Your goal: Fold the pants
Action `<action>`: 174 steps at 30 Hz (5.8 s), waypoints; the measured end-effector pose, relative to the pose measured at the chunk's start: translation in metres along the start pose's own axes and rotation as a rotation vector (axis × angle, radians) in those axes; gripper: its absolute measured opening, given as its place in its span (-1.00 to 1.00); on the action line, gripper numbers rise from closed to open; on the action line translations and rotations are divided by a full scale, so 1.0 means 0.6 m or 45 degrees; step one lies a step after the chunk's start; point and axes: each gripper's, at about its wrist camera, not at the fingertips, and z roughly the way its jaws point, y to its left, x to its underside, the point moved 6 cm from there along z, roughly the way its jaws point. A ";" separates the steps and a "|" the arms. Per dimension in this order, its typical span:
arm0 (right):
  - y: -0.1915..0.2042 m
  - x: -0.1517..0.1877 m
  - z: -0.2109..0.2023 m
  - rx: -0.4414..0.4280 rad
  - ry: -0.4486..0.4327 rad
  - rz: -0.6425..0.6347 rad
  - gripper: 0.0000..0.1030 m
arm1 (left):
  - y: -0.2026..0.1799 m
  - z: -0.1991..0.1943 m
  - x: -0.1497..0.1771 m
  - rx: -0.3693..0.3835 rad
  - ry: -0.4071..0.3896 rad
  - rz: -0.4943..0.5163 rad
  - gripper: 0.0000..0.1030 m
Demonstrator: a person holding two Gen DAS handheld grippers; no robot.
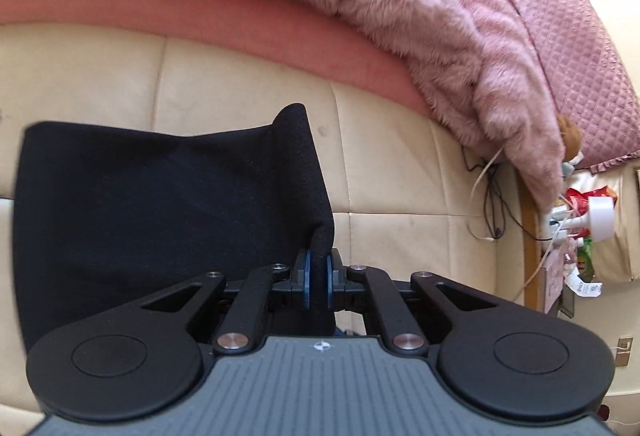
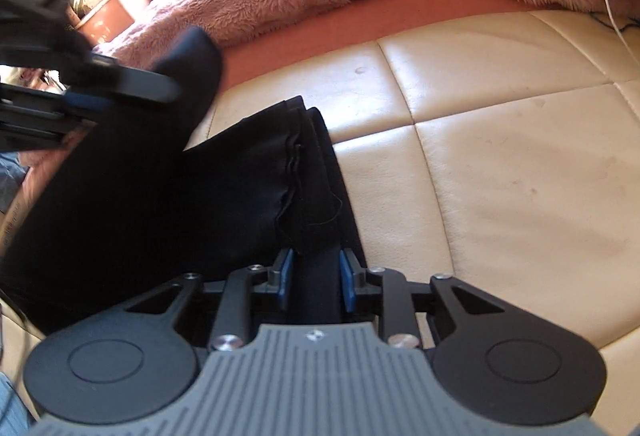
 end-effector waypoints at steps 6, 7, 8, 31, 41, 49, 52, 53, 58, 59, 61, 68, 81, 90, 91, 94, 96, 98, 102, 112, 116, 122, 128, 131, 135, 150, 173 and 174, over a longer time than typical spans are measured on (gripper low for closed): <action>-0.001 0.000 0.001 -0.018 -0.014 -0.008 -0.59 | 0.017 0.056 -0.003 0.027 0.052 -0.060 -0.83; -0.003 -0.001 0.001 -0.022 -0.016 -0.005 -0.59 | 0.020 0.060 -0.003 0.052 0.055 -0.070 -0.73; -0.003 -0.001 0.001 -0.022 -0.016 -0.005 -0.59 | 0.024 0.061 -0.002 0.096 0.061 -0.090 -0.68; -0.007 0.003 -0.074 -0.133 0.012 0.276 -0.54 | 0.221 -0.147 0.108 -0.052 -0.192 0.128 -0.66; 0.056 -0.056 -0.135 -0.029 -0.097 0.065 -0.93 | 0.229 -0.149 0.125 -0.054 -0.220 0.159 -0.66; -0.004 -0.001 -0.056 0.188 0.028 0.074 -0.95 | 0.237 -0.105 0.147 -0.156 -0.185 0.256 -0.78; -0.013 0.014 -0.032 0.204 0.043 0.075 -0.93 | 0.243 -0.106 0.144 -0.144 -0.189 0.231 -0.83; -0.014 0.014 -0.032 0.201 0.040 0.074 -0.93 | 0.243 -0.110 0.141 -0.134 -0.185 0.222 -0.83; -0.004 -0.008 -0.062 0.185 0.018 0.016 -0.54 | 0.229 -0.154 0.106 -0.062 -0.301 0.221 -0.76; -0.001 -0.019 -0.073 0.182 -0.018 0.005 -0.52 | 0.225 -0.159 0.094 -0.052 -0.328 0.223 -0.76; 0.011 -0.044 -0.087 0.141 -0.084 -0.013 -0.52 | 0.218 -0.158 0.069 -0.072 -0.368 0.235 -0.76; 0.053 -0.113 -0.017 0.100 -0.133 -0.162 -0.86 | 0.212 -0.114 0.000 -0.135 -0.402 0.216 -0.77; 0.003 -0.124 0.038 0.065 -0.058 -0.021 -0.47 | 0.244 -0.107 -0.015 -0.081 -0.411 0.116 -0.69; -0.052 -0.102 0.014 -0.209 0.157 0.251 -0.05 | 0.302 -0.138 0.048 0.080 -0.409 -0.092 0.01; -0.057 -0.097 0.015 -0.223 0.179 0.273 0.00 | 0.309 -0.133 0.055 0.097 -0.388 -0.119 0.01; -0.073 -0.082 0.027 -0.256 0.254 0.348 0.04 | 0.316 -0.120 0.069 0.146 -0.345 -0.165 0.01; -0.076 -0.076 0.035 -0.282 0.272 0.349 0.07 | 0.316 -0.113 0.074 0.179 -0.327 -0.171 0.01; -0.075 -0.079 0.040 -0.314 0.295 0.348 0.07 | 0.317 -0.102 0.075 0.166 -0.302 -0.169 0.01; -0.068 -0.085 0.060 -0.372 0.325 0.348 0.06 | 0.316 -0.095 0.074 0.167 -0.303 -0.149 0.01; -0.077 -0.088 0.091 -0.486 0.318 0.507 -0.26 | 0.315 -0.079 0.063 0.226 -0.299 -0.143 -0.03; -0.078 -0.086 0.098 -0.507 0.333 0.551 -0.44 | 0.317 -0.074 0.058 0.246 -0.293 -0.156 -0.12; -0.073 -0.086 0.092 -0.487 0.330 0.542 -0.52 | 0.323 -0.073 0.056 0.276 -0.289 -0.176 -0.45; -0.058 -0.088 0.082 -0.423 0.333 0.508 -0.61 | 0.322 -0.083 0.056 0.255 -0.306 -0.152 -0.64; -0.043 -0.086 0.072 -0.404 0.336 0.497 -0.65 | 0.323 -0.093 0.057 0.222 -0.297 -0.135 -0.65; -0.008 -0.072 0.051 -0.401 0.356 0.470 -0.67 | 0.335 -0.113 0.066 0.169 -0.267 -0.120 -0.65; 0.070 0.069 0.045 -0.562 0.428 0.547 -0.65 | 0.463 -0.187 0.134 0.303 -0.080 -0.268 -0.28; 0.089 0.069 0.038 -0.555 0.352 0.570 -0.67 | 0.442 -0.200 0.146 0.326 -0.221 -0.309 -0.63; 0.104 0.063 0.035 -0.554 0.357 0.540 -0.68 | 0.443 -0.207 0.144 0.319 -0.226 -0.305 -0.63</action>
